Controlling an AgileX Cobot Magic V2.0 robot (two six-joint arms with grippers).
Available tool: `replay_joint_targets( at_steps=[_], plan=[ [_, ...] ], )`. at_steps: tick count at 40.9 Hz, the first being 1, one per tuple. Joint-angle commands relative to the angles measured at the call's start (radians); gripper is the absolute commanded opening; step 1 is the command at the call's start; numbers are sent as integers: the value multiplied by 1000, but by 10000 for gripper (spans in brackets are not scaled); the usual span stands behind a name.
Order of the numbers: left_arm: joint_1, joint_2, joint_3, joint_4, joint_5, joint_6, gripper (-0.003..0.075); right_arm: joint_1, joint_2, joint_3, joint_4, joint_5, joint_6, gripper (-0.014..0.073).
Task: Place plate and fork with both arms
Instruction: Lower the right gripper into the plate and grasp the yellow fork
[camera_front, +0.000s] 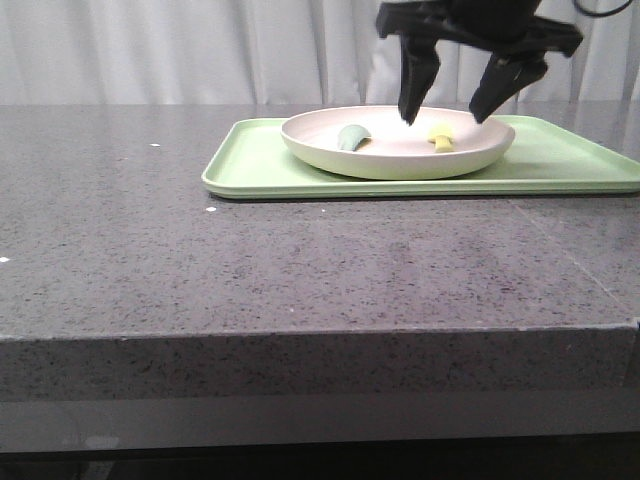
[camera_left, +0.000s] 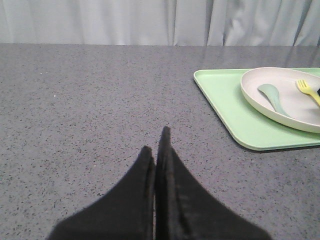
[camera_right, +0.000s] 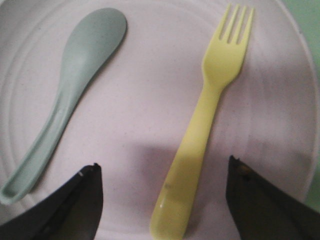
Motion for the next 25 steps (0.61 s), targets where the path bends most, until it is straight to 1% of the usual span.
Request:
replay_joint_targets(
  at_steps=[1,21,23,25],
  plan=[
    [2,6,-29,2,-81,-8,-18,1,-5,-83,-16,0,27,542],
    [2,6,-29,2,-81,-8,-18,0,47,-91,-27,15,27,541],
    [2,6,-29,2,-81,-8,-18,0,47,-91,-28,20,27,526],
    [2,6,-29,2,-81,-8,-18,0,47,-91,-28,23,27,479]
  ],
)
